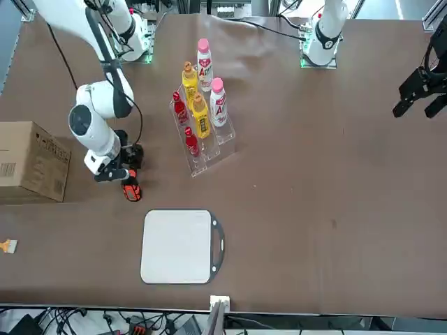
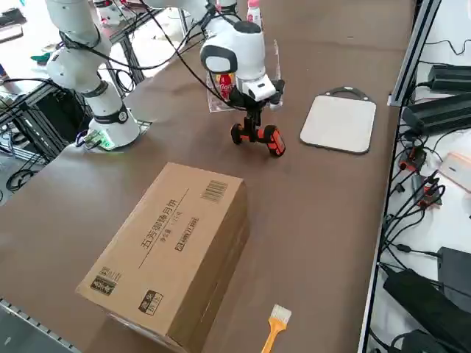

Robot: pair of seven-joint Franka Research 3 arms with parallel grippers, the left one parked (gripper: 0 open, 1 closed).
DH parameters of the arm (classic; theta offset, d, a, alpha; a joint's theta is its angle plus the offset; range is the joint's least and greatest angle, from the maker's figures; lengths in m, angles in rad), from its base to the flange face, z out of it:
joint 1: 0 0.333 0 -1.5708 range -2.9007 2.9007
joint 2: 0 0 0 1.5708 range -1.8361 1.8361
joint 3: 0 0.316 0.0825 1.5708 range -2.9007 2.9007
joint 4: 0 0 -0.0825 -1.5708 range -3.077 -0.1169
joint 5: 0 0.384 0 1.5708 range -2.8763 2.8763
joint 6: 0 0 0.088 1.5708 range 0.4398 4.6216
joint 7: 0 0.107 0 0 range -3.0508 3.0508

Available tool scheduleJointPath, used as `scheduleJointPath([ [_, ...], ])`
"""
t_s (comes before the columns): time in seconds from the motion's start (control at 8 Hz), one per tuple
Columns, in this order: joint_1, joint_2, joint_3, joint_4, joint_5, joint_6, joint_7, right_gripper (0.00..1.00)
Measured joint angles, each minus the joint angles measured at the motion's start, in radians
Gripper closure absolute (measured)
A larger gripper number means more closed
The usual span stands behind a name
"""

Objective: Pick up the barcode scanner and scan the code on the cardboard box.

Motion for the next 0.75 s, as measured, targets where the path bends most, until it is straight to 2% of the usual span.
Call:
scheduleJointPath([
  [0.38,0.011,0.024,0.000,-0.001,0.000,0.008,0.013,0.01],
  [0.62,0.012,0.034,0.000,-0.002,0.000,0.008,0.014,0.15],
  [0.75,0.012,0.039,0.000,-0.002,0.000,0.009,0.015,0.28],
])
